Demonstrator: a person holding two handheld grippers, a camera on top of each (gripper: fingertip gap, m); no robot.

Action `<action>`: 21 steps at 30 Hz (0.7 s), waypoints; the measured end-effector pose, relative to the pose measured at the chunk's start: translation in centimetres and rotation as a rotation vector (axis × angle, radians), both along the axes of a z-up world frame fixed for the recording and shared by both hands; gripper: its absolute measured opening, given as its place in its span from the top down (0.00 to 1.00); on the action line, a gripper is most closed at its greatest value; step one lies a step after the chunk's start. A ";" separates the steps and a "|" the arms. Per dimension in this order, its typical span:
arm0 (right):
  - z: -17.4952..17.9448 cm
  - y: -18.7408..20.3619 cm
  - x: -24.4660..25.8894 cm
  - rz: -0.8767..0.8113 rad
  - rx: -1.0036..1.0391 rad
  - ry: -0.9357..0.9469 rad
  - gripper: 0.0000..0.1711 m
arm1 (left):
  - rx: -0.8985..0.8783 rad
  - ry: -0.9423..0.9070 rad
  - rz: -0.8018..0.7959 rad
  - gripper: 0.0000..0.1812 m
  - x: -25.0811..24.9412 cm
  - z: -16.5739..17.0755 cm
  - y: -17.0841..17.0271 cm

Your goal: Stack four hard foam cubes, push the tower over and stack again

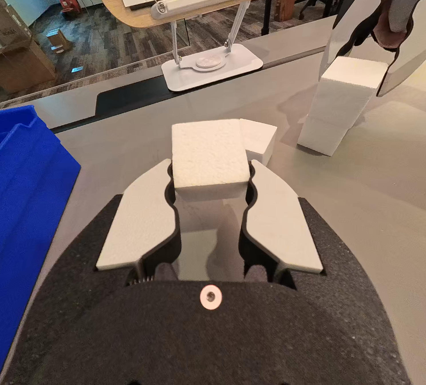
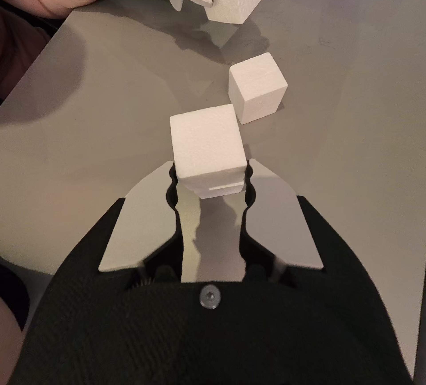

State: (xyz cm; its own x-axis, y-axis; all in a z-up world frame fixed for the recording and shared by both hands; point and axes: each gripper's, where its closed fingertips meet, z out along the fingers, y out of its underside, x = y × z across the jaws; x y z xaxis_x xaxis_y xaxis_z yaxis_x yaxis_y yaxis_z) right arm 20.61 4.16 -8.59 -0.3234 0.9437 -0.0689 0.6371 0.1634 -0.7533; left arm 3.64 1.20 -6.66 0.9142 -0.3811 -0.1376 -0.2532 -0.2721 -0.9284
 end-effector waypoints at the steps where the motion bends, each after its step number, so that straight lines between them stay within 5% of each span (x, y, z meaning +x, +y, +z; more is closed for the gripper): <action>1: 0.0 0.0 0.0 0.001 -0.001 0.002 0.66 | 0.001 0.000 -0.002 0.67 0.0 0.0 0.0; 13: 0.0 0.6 0.1 -0.030 -0.023 0.025 0.66 | -0.009 0.033 -0.017 0.67 0.5 -0.4 -0.2; 21: 2.2 1.1 1.6 -0.098 -0.021 0.118 0.53 | 0.035 0.012 -0.100 0.67 1.7 0.6 -0.7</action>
